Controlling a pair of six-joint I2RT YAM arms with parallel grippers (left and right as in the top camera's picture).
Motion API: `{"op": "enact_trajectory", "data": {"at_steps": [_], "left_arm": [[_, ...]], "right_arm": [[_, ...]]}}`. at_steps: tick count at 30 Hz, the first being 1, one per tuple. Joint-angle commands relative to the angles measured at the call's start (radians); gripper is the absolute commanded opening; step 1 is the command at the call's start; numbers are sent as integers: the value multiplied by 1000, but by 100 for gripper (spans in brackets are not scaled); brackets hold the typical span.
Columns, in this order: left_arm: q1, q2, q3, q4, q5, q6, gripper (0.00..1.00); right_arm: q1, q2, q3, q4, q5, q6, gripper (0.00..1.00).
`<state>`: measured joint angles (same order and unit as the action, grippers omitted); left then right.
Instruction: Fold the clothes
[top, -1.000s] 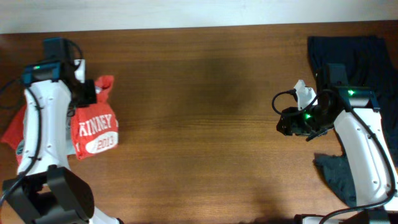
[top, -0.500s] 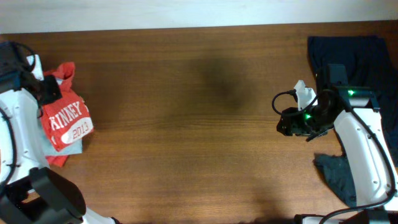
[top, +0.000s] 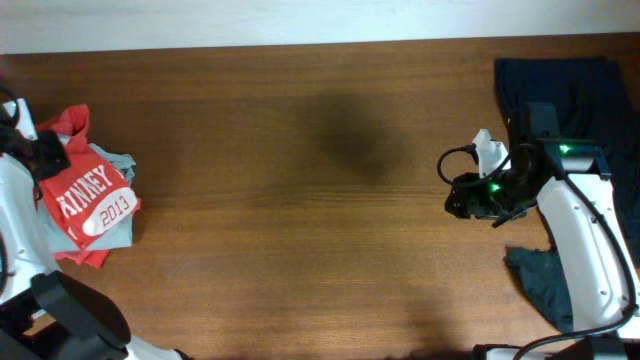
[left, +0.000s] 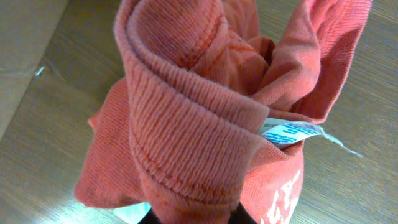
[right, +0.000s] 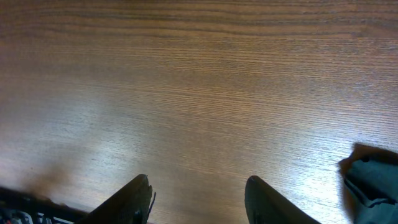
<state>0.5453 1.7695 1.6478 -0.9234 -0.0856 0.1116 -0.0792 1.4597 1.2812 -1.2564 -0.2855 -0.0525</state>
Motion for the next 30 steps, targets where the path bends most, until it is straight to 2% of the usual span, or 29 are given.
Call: {"op": "enact_trajectory", "data": {"at_steps": [1,4,11,19,20,21,22,23,24,28,30], "left_arm": [[35,33,21,11,3,-10,4],[50,63,21,10,3,-10,7],[82,76,21,8,3,-13,8],[133,76,21,-1,3,-43,21],[141,76,21,-1,3,-45,29],[146,76,21,-1,3,-53,48],[154,76,21,-1,3,-71,75],[160,76,21,-2,3,-86,94],[168,76,21,-5,3,-105,99],[185,76,21,-16,19,-123,99],[186,76,21,-15,78,-123,99]], "right_arm": [[-6,2,11,-4,9,-3,54],[-6,2,11,-5,9,-3,54],[-6,2,11,-5,9,-3,54],[-6,2,11,-7,9,-3,56],[-6,2,11,-6,9,-3,54],[-6,2,11,-7,9,-3,54],[-6,2,11,-8,9,-3,54],[-6,2,11,-8,9,-3,54],[-6,2,11,-9,9,-3,54],[-6,2,11,-9,9,-3,54],[-6,2,11,-10,9,-3,54]]}}
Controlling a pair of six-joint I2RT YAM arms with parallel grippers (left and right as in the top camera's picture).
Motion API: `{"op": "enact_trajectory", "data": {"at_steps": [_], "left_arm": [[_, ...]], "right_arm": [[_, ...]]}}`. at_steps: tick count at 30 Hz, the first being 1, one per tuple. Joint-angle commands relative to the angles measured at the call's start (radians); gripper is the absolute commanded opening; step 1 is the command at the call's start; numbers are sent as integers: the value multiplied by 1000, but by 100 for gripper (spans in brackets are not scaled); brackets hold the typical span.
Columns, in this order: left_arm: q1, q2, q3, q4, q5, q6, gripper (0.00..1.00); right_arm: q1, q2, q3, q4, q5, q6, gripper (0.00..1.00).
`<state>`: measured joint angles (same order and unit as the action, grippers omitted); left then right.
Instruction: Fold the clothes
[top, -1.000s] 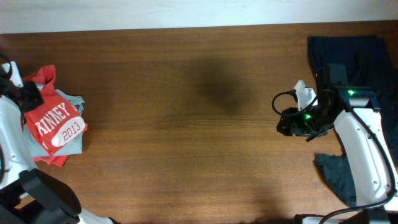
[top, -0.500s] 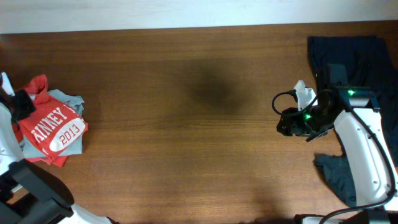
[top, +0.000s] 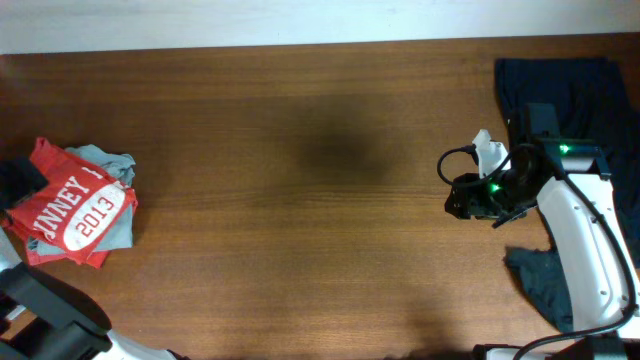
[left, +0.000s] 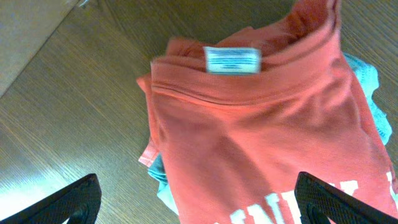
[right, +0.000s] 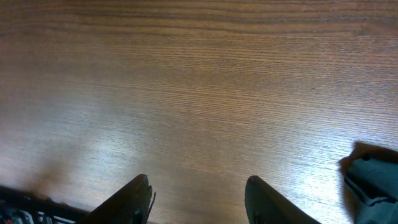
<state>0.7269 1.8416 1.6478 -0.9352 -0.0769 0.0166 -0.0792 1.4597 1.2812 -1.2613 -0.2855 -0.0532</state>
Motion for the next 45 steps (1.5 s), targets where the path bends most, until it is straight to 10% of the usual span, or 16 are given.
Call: {"op": "enact_trajectory", "data": {"at_steps": [1,19,26,34,45], "left_arm": [[5,4,21,-1,111,-28,98],[-159,-56,21,-33,634,210,77],[-471,-69,21,-39,442,170,99],[-757,-69,21,-56,248,28,99],[-790,-144,21,-238,235,44,99]], "right_arm": [[-6,2,11,-6,9,-3,54],[-6,2,11,21,9,-3,62],[-6,2,11,137,7,2,99],[-6,2,11,245,10,1,99],[-6,-75,26,195,40,10,99]]}}
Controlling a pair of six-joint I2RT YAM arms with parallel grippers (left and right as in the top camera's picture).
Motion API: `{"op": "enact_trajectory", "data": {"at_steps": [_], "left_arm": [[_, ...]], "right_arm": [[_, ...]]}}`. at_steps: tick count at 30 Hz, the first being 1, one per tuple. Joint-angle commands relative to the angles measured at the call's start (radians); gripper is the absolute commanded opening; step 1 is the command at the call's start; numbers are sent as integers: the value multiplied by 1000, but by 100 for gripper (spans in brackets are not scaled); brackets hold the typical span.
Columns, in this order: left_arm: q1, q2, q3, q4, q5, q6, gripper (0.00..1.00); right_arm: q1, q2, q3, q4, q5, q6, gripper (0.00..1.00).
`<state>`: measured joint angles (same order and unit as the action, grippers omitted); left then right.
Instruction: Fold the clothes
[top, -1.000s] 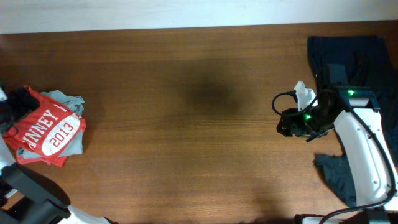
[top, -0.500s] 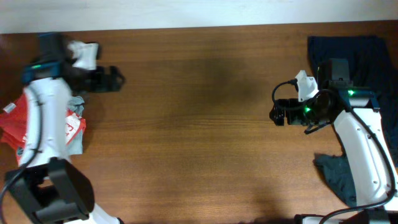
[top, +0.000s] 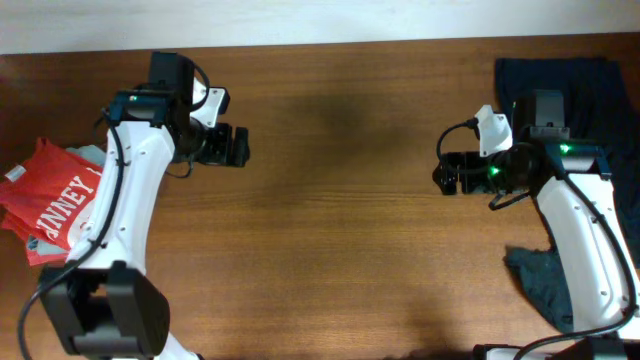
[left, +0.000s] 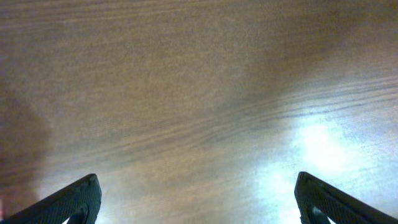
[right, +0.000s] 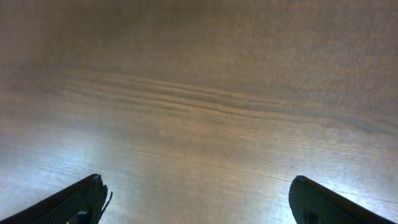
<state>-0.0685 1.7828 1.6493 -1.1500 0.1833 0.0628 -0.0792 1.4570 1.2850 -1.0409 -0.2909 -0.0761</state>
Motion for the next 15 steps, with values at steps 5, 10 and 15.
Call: {"op": "enact_trajectory", "data": {"at_steps": [5,10,15], "left_arm": [[5,-274,-55,-17,-35,-3,99],[5,-595,-322,130,-35,-3,99],[5,-1042,-745,373,-122,-100,99]], "right_arm": [[-6,-298,-50,-55,63,71,99],[-6,-584,-222,-25,150,84,99],[-6,-904,-388,63,183,85,99]]}}
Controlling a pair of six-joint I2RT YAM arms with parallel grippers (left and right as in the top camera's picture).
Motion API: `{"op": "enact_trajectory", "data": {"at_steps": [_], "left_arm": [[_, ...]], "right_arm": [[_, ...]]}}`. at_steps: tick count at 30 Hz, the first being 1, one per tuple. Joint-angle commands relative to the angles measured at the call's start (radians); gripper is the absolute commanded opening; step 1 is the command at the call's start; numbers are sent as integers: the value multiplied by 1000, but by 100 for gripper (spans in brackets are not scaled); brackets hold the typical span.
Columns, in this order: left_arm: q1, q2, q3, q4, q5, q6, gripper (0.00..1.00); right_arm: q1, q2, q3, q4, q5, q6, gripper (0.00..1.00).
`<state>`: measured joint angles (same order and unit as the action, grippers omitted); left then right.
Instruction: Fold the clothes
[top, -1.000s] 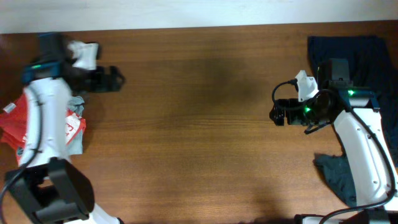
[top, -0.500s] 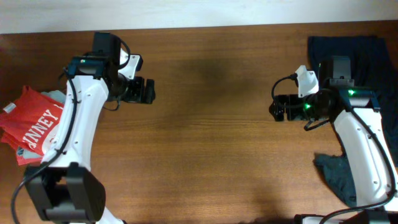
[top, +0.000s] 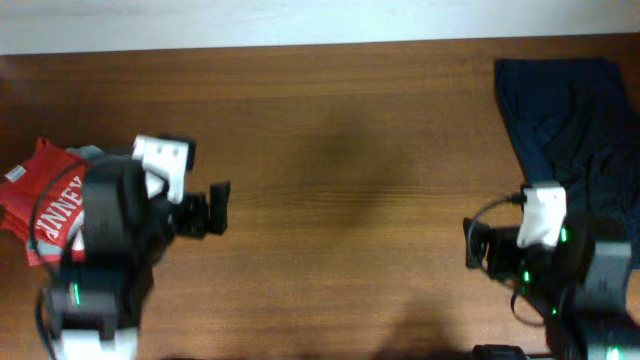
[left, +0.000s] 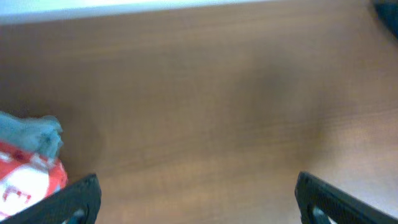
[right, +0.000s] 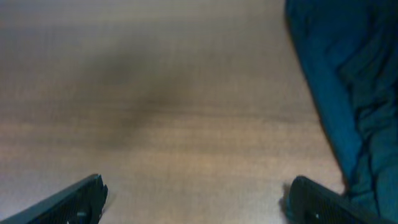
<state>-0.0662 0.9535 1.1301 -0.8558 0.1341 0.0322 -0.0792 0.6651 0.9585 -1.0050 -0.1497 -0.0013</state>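
A folded red shirt with white lettering (top: 45, 205) lies at the table's left edge on a pale blue garment (left: 31, 134). A dark navy garment (top: 565, 110) is spread at the far right, also in the right wrist view (right: 348, 93). My left gripper (top: 215, 208) stands open just right of the red shirt, holding nothing, its fingers wide apart (left: 196, 202). My right gripper (top: 472, 248) is open near the front right, below the navy garment, nothing between its fingers (right: 196, 199).
The brown wooden table (top: 340, 150) stretches between the two arms. A white wall strip (top: 300, 20) runs along the far edge.
Both arms have pulled back toward the near edge. The left gripper was at the upper left of the table, now lower beside the red shirt. The right one sits lower, off the navy garment.
My left gripper was shut on the red shirt at the table's left edge. Then it was open, the shirt lying folded there. Then both grippers stood wide open over bare wood mid-table; now both arms are drawn back near the front.
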Motion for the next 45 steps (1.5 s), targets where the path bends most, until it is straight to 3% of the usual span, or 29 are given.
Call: {"op": "enact_trajectory", "data": {"at_steps": [1,4,6,14,19,25,29,32,39,45], "left_arm": [[3,-293,-301,124,-71,-70,99],[3,-421,-409,137,-71,-70,99],[3,-493,-463,69,-71,-70,99],[3,-505,-473,-220,-72,-70,99],[3,-505,-474,-231,-72,-70,99],[3,-505,-474,-231,-72,-70,99],[3,-505,-474,-231,-72,-70,99],[3,-505,-474,-231,-72,-70,99],[3,-505,-474,-231,-72,-70,99],[3,-505,-474,-231,-72,-70,99]], "right_arm": [[-6,-154,-82,30,35,10,99],[-6,-192,-91,11,12,10,99],[-6,-192,-91,8,12,10,99],[-6,-192,-91,7,12,10,99],[4,-192,-91,6,14,9,99],[161,-214,-94,7,15,10,99],[162,-302,-112,-3,16,10,99],[121,-463,-201,21,31,8,98],[50,-649,-461,315,27,7,99],[44,-661,-684,675,30,6,99]]}}
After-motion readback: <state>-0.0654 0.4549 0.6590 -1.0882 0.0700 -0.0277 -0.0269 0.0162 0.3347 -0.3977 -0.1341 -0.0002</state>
